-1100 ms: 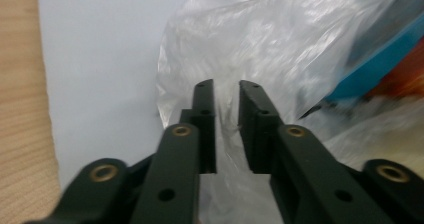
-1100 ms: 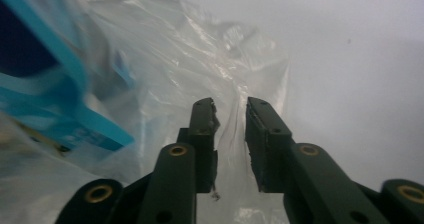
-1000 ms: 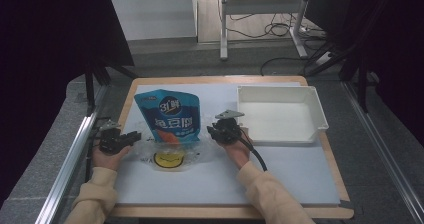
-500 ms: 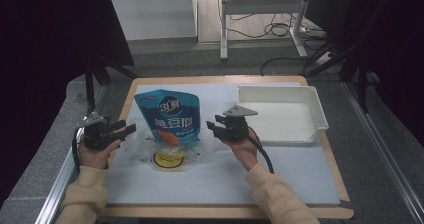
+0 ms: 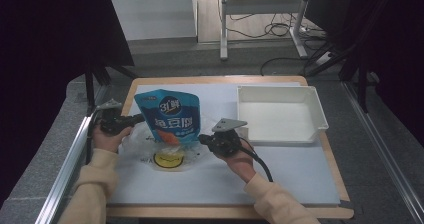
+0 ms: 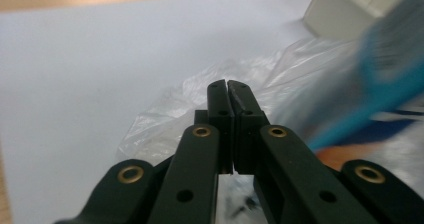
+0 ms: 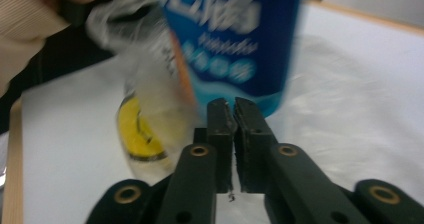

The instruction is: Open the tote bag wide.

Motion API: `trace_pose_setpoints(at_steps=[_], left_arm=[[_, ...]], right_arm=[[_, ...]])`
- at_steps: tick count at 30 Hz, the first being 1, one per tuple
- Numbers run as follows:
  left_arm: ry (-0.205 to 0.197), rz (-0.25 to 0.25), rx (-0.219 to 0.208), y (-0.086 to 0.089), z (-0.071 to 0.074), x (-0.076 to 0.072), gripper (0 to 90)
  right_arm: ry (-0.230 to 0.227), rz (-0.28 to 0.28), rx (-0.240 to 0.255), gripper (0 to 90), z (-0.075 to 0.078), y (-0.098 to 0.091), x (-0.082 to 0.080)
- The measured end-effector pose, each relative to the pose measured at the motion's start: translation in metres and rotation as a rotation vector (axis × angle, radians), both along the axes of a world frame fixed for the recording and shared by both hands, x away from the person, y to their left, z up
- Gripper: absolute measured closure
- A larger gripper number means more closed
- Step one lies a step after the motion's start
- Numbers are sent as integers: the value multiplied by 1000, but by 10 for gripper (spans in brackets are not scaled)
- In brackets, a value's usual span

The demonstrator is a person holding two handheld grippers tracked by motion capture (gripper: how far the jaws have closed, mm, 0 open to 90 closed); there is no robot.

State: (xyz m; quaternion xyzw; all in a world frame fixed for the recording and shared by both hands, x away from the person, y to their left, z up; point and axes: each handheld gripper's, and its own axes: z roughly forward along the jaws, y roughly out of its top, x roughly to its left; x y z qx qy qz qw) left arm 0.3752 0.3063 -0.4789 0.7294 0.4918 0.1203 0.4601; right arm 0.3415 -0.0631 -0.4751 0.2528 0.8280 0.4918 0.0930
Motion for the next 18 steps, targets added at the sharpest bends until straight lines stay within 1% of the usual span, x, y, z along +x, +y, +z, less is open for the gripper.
trace_pose_setpoints(at_steps=[1,3,4,6,9,10,11,12,13,14,16,18], left_arm=[[10,0,8,-1,-4,4,894],[34,-2,18,-2,-13,14,895],[44,-7,27,-1,-17,17,895],[63,-11,33,-2,-26,24,895],[88,-23,46,-5,-40,32,895],[88,-23,46,-5,-40,32,895],[104,-35,67,-8,-51,38,895],[111,-41,77,-10,-54,40,895],[111,-41,77,-10,-54,40,895],[118,-43,85,-12,-59,44,895],[127,-41,84,-14,-65,49,896],[136,-40,95,-14,-71,53,896]], right_arm=[[-1,10,-12,871,-4,5,1],[5,14,-26,881,-11,11,4],[18,12,-33,885,-16,15,8],[44,2,-57,887,-27,20,15],[82,-1,-85,888,-42,23,21],[82,-1,-85,888,-42,23,21],[105,6,-108,888,-49,23,20],[111,11,-121,889,-51,22,19],[111,11,-121,889,-51,22,19],[122,21,-133,889,-54,21,17],[124,32,-149,889,-56,19,14],[132,40,-158,890,-59,16,11]])
